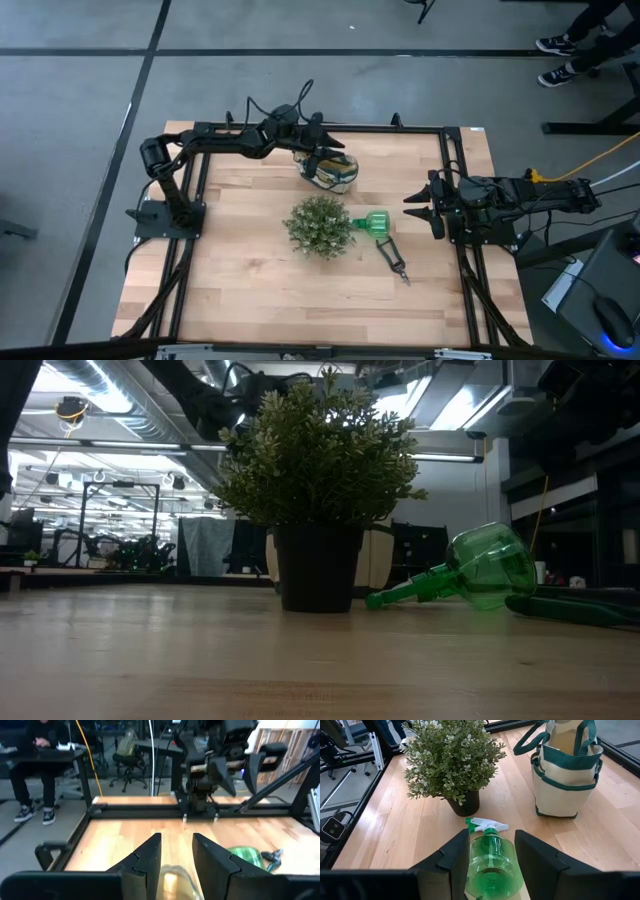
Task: Pick & Place Garden tools in Gardening bag
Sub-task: Put the green fruit pruner into the green gardening bag
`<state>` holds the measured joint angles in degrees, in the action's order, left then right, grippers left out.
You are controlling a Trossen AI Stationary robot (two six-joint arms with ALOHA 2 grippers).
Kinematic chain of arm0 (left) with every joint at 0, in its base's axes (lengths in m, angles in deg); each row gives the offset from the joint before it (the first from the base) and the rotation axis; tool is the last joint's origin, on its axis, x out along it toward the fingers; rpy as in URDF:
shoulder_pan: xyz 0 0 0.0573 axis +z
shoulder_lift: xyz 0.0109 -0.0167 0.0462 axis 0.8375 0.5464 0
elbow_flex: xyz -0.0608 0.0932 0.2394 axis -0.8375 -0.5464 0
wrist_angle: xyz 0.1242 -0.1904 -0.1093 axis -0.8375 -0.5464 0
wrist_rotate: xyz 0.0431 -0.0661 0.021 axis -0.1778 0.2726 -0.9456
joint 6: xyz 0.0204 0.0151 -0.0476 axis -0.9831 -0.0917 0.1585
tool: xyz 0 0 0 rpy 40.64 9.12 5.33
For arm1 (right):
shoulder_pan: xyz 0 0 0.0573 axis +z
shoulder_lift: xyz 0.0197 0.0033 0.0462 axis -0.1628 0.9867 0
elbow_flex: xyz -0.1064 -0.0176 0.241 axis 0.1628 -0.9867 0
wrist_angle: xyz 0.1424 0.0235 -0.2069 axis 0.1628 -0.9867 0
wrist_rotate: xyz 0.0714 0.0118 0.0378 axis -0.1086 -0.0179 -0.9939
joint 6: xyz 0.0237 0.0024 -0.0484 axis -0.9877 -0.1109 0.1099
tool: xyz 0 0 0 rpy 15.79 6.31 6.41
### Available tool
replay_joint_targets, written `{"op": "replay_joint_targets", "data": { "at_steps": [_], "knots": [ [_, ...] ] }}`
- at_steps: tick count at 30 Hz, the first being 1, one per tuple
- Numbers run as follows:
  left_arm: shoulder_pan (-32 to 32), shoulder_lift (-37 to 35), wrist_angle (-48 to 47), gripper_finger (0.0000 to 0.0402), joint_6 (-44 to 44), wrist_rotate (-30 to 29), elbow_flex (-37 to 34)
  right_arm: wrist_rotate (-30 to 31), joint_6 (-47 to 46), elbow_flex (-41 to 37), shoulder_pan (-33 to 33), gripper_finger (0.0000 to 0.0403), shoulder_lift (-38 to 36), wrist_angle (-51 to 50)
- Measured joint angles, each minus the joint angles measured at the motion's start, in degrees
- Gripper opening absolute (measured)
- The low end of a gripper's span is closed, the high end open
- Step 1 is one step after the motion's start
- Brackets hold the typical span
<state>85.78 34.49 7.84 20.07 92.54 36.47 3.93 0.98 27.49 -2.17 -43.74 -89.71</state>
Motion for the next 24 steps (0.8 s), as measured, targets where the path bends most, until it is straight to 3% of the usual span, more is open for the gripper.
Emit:
{"op": "replay_joint_targets", "data": {
  "at_steps": [12,24],
  "knots": [
    [-1.0,-4.3,1.4,0.0105,0.1,0.0,0.0,0.0,0.0,0.0,0.0,0.0160,0.0,0.0],
    [8.6,-17.7,-1.5,0.0102,3.9,0.0,0.0,0.0,0.0,0.0,0.0,0.0160,0.0,0.0]
  ]
}}
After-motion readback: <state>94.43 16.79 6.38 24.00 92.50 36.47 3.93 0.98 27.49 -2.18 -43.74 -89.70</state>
